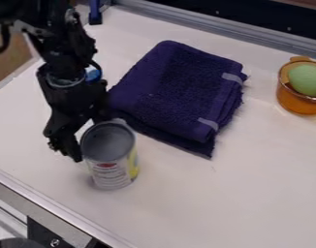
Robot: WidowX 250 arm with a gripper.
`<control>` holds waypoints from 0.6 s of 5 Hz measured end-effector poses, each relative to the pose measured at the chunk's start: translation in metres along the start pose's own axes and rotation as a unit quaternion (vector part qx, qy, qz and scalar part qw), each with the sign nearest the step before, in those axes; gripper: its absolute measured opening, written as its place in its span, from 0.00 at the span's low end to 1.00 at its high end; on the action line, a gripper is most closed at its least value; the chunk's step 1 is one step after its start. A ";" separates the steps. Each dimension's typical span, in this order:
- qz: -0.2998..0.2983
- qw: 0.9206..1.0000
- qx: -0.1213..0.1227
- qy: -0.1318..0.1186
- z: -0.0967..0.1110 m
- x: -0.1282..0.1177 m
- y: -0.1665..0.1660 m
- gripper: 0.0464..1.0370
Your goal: Moved the can to the lower right of the counter
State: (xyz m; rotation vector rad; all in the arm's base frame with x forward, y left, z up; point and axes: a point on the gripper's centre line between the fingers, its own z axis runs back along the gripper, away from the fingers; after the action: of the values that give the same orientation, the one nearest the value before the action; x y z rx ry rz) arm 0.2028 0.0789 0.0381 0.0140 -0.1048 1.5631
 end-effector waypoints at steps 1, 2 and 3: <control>0.012 1.000 0.001 0.006 0.001 -0.022 -0.005 0.96; 0.017 1.000 0.006 0.010 0.002 -0.040 -0.007 0.96; 0.014 1.000 0.014 0.013 0.002 -0.064 -0.010 0.96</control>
State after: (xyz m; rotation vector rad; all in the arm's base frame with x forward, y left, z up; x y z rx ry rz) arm 0.2119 0.0153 0.0363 0.0152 -0.0635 1.5916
